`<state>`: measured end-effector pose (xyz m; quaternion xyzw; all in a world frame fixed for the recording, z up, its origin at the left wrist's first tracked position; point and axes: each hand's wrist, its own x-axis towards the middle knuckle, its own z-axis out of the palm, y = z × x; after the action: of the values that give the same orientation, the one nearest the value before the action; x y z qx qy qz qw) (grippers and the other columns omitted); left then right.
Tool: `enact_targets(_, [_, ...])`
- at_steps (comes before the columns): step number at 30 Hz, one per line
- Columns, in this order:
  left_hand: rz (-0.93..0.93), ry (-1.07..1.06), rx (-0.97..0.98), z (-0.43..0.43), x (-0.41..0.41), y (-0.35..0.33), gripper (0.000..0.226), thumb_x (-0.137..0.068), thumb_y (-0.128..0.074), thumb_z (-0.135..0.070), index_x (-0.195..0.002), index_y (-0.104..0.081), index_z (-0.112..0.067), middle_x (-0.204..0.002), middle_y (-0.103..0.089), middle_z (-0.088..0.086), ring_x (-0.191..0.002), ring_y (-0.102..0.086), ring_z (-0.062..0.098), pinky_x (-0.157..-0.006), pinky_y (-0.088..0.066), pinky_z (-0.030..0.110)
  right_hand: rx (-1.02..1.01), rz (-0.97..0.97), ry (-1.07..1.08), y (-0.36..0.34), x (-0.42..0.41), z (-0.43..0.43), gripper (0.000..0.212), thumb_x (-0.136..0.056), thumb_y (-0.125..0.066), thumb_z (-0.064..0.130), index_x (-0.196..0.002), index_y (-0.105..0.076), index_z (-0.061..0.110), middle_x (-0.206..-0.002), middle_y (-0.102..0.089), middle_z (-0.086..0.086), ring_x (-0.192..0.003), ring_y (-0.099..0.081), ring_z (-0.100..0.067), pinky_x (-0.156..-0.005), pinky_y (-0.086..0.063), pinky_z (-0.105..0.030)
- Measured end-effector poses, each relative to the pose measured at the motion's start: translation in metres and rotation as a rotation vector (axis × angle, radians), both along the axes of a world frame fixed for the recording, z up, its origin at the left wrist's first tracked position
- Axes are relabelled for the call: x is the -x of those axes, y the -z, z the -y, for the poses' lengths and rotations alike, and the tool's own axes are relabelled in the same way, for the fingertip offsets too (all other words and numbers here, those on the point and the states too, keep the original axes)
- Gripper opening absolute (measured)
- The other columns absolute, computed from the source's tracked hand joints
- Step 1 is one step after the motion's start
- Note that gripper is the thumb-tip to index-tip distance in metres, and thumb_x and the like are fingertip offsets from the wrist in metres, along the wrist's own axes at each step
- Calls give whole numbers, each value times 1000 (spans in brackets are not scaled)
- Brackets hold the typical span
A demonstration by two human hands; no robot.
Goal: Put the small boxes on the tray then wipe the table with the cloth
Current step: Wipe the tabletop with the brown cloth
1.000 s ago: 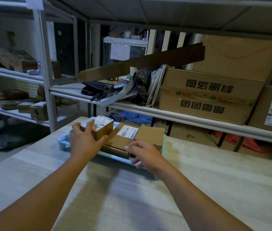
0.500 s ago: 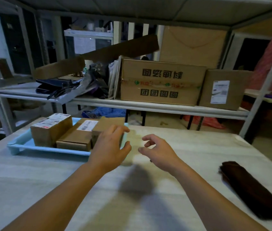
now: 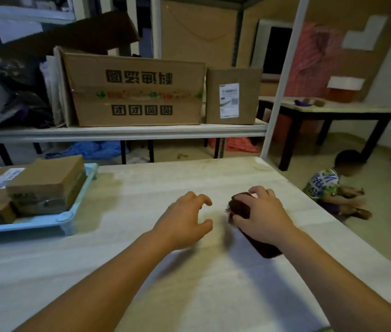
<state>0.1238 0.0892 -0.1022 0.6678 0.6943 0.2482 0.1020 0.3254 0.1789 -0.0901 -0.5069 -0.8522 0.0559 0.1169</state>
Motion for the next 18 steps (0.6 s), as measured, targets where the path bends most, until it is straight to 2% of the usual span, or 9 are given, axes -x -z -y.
enact_targets(3, [-22, 26, 31, -9, -13, 6, 51, -89, -61, -46, -137, -50, -35, -135, -52, -4, -121, -55, 16, -99, -51, 41, -57, 179, 23, 16, -19, -7, 70, -88, -51, 71, -149, -52, 37, -146, -45, -12, -131, -40, -34, -107, -39, -44])
enact_targets(6, [-7, 25, 43, -9, -14, 11, 50, -89, -61, -44, -136, -50, -36, -133, -52, -6, -120, -54, 15, -99, -51, 40, -37, 199, 73, 35, -20, -8, 73, -89, -42, 77, -149, -49, 35, -130, -44, -12, -118, -47, -33, -96, -45, -43])
enact_targets(9, [19, 2, 54, -2, -5, 14, 49, -88, -62, -44, -135, -50, -38, -129, -52, -8, -119, -54, 15, -99, -50, 39, -26, 184, 112, 46, -9, -10, 57, -102, -39, 59, -149, -46, 27, -128, -47, -15, -101, -58, -36, -79, -49, -41])
enact_targets(11, [27, -14, 51, 6, 4, 15, 49, -89, -62, -43, -136, -50, -37, -129, -52, -7, -118, -54, 15, -99, -49, 39, -64, 214, 94, 46, -2, -12, 44, -105, -40, 44, -139, -50, 19, -124, -54, -17, -91, -61, -36, -69, -45, -39])
enact_targets(15, [46, -90, 9, 24, 25, 14, 47, -92, -61, -38, -137, -49, -35, -128, -53, -6, -118, -54, 15, -97, -49, 37, -97, 207, 6, 31, 30, 5, 35, -108, -39, 36, -119, -60, 10, -113, -67, -14, -92, -67, -33, -67, -42, -37])
enact_targets(18, [96, -199, -96, 34, 41, 13, 43, -91, -62, -26, -132, -54, -33, -123, -56, -4, -112, -57, 15, -92, -50, 35, 6, 100, -294, 26, 82, 71, 32, -98, -51, 26, -124, -63, 14, -115, -67, -14, -97, -66, -38, -71, -41, -38])
